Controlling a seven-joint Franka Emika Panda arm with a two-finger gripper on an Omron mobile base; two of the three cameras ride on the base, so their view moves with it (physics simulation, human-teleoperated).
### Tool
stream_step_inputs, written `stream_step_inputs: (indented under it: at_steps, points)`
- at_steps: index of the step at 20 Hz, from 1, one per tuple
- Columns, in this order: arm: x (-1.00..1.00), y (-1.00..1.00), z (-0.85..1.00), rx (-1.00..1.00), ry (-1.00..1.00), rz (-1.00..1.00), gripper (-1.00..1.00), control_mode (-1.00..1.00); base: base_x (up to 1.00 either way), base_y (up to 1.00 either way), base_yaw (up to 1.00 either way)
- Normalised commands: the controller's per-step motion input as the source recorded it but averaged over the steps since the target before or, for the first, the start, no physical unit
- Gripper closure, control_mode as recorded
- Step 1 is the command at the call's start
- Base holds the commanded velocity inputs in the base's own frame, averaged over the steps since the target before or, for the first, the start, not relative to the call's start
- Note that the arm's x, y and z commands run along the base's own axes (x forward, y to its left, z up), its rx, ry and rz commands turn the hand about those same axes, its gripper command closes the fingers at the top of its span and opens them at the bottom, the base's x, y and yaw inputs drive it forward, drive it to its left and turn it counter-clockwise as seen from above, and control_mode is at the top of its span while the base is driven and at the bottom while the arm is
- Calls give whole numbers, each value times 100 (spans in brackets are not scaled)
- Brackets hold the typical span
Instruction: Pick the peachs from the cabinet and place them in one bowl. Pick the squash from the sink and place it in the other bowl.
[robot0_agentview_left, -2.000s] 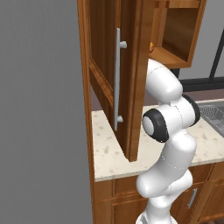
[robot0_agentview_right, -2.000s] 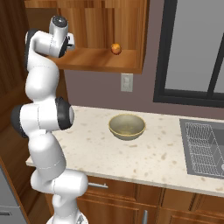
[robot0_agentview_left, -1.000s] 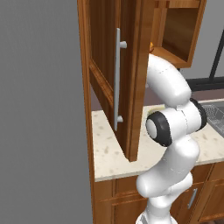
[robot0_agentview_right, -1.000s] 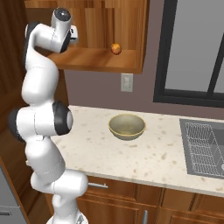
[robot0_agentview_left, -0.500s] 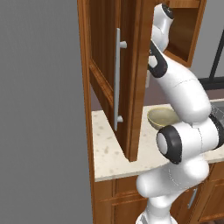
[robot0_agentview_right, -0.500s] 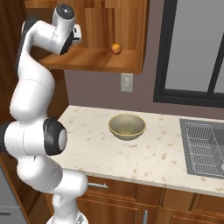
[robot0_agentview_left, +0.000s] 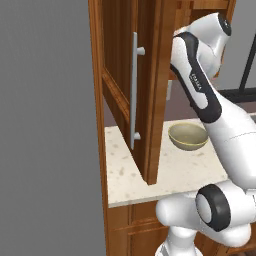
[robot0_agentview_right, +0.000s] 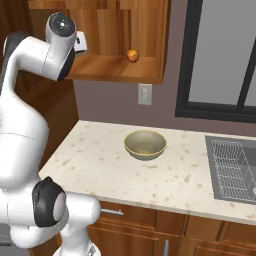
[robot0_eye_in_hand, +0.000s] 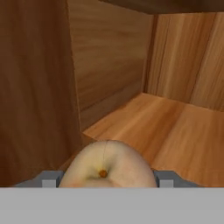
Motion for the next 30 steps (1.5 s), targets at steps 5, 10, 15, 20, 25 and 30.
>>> stream_step_inputs:
  at_steps: [5, 10, 15, 20, 25, 30]
  points:
    - [-97, -6, 9, 0, -12, 0, 100, -100, 0, 0, 0]
    - [-97, -8, 0, 0, -2, -4, 100, -100, 0, 0, 0]
    - [-61, -2, 0, -5, 9, -7, 100, -100, 0, 0, 0]
    - [-10, -1, 0, -13, 25, -11, 100, -100, 0, 0, 0]
    - [0, -1, 1, -6, 16, -9, 100, -100, 0, 0, 0]
    - [0, -15, -21, -1, 25, -16, 100, -100, 0, 0, 0]
